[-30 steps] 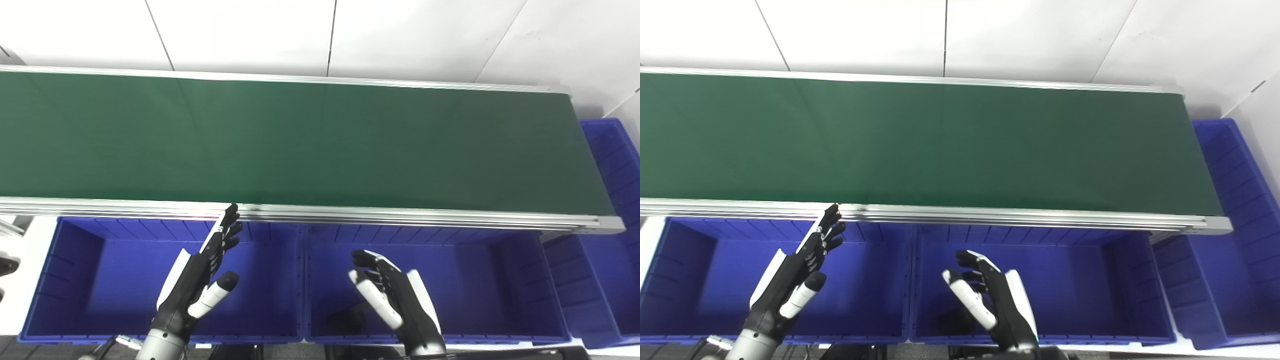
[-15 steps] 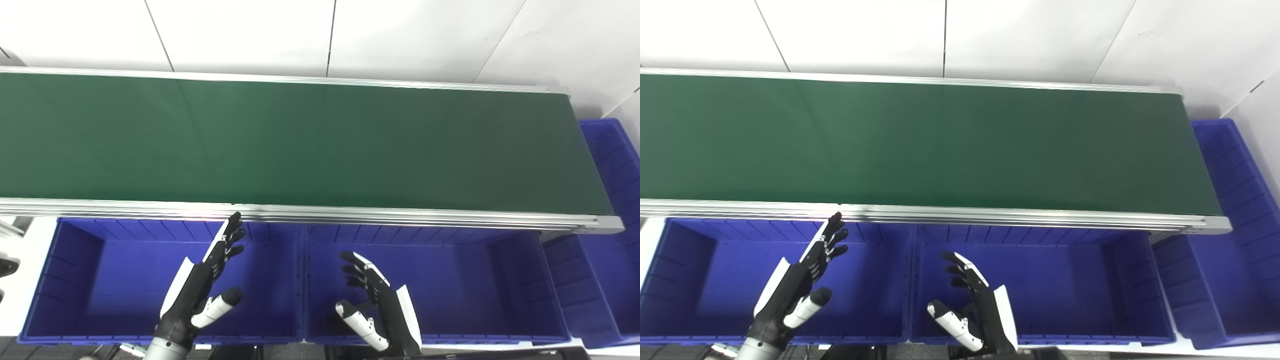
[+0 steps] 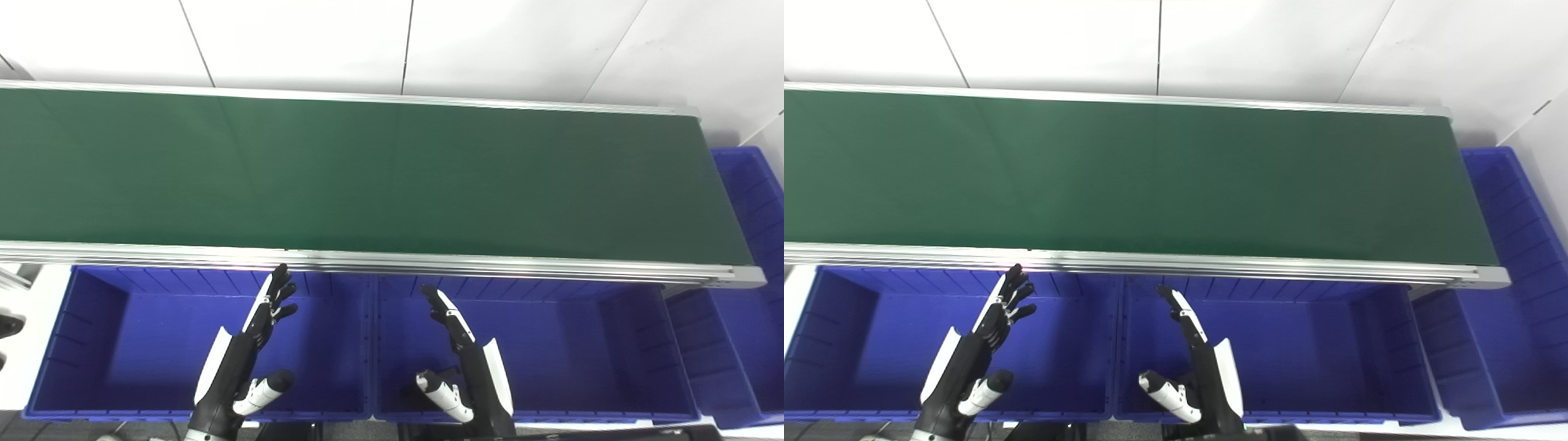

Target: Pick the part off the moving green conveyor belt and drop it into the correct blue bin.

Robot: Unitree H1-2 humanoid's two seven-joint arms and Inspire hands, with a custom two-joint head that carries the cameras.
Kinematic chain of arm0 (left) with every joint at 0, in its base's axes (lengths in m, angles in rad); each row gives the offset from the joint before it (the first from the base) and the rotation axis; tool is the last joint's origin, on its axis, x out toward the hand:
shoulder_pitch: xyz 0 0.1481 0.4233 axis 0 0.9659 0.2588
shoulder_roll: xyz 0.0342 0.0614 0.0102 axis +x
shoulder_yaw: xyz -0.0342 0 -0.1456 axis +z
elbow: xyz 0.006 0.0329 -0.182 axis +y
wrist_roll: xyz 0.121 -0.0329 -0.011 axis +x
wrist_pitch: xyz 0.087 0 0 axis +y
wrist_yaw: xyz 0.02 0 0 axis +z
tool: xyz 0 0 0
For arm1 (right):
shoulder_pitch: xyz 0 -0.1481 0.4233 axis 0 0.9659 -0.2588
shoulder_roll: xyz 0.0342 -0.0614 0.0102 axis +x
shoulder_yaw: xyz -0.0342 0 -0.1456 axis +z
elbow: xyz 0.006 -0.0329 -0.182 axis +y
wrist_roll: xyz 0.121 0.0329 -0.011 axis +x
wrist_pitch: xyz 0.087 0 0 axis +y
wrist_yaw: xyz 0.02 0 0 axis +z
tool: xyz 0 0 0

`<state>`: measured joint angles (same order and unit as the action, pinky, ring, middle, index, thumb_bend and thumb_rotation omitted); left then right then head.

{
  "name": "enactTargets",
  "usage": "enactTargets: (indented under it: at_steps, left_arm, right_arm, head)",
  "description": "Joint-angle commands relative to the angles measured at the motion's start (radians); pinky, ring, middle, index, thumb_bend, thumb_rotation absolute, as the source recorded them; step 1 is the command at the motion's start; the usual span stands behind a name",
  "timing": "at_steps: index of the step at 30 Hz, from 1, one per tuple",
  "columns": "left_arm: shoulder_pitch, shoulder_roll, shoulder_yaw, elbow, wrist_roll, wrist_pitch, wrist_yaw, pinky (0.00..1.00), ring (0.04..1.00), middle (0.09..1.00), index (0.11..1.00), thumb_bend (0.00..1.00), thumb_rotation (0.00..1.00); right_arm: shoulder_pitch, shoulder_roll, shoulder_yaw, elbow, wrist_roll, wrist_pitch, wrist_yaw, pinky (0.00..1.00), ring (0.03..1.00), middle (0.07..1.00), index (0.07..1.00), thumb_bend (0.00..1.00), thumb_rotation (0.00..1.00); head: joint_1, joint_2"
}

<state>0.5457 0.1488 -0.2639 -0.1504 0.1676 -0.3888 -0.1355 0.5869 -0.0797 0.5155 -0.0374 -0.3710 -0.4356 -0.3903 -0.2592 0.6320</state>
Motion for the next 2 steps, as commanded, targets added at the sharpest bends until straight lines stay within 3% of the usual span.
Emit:
enactTargets:
  at_steps: [1, 2]
  left_arm:
    - [0.006, -0.004, 0.000, -0.040, 0.005, -0.021, 0.007, 0.86, 0.959, 1.000, 1.000, 0.84, 0.93]
    - [0.008, -0.006, 0.000, -0.046, 0.005, -0.014, 0.007, 0.86, 0.956, 0.999, 1.000, 0.86, 0.93]
  right_arm:
    - [0.009, 0.064, 0.063, -0.006, -0.032, -0.034, -0.015, 0.89, 0.927, 0.928, 0.900, 0.83, 0.92]
    - [0.009, 0.064, 0.062, -0.009, -0.032, -0.034, -0.013, 0.89, 0.930, 0.933, 0.904, 0.82, 0.92]
  head:
    - [-0.003, 0.015]
    - [-0.003, 0.015]
